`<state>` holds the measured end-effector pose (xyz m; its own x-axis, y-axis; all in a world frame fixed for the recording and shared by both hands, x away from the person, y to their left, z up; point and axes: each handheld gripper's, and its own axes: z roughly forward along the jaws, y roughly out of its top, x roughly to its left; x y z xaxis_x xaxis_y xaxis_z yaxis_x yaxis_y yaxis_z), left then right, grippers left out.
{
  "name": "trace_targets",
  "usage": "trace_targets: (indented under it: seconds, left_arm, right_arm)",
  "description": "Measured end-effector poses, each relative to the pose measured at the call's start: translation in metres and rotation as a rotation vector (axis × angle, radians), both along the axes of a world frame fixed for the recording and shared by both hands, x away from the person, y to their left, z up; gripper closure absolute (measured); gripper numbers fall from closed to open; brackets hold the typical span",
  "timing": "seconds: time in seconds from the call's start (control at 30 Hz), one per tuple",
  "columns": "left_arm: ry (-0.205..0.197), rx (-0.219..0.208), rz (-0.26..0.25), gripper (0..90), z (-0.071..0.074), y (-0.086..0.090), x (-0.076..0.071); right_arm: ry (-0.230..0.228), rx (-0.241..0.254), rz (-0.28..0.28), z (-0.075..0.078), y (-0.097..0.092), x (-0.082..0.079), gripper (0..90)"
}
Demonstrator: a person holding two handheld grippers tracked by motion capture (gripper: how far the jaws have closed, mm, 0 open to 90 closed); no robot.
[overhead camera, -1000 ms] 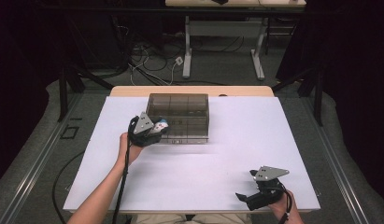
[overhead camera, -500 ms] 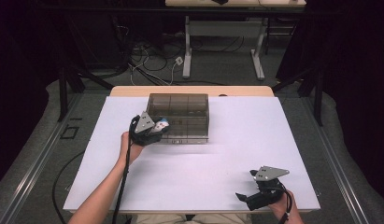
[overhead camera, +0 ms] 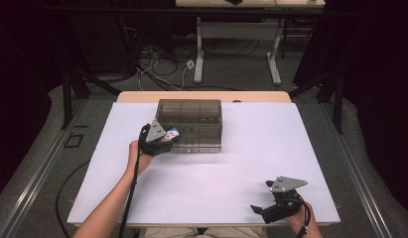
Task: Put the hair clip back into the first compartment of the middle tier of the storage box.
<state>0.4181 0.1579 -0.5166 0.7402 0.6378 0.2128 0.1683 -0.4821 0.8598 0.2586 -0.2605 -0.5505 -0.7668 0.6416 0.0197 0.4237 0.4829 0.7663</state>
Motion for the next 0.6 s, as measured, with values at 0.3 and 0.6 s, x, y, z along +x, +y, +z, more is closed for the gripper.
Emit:
trace_targets:
  seconds: [0.3,0.6]
  left_arm:
    - [0.01,0.022,0.003,51.7,-0.0025,-0.0017,0.0006]
    - [0.017,0.035,0.01,50.2,-0.0025,-0.0025,0.0003]
  right_arm:
    - [0.005,-0.007,0.001,0.0008,-0.0004,-0.0004,0.6]
    - [0.012,-0.01,0.003,0.0013,-0.0004,-0.0006,0.6]
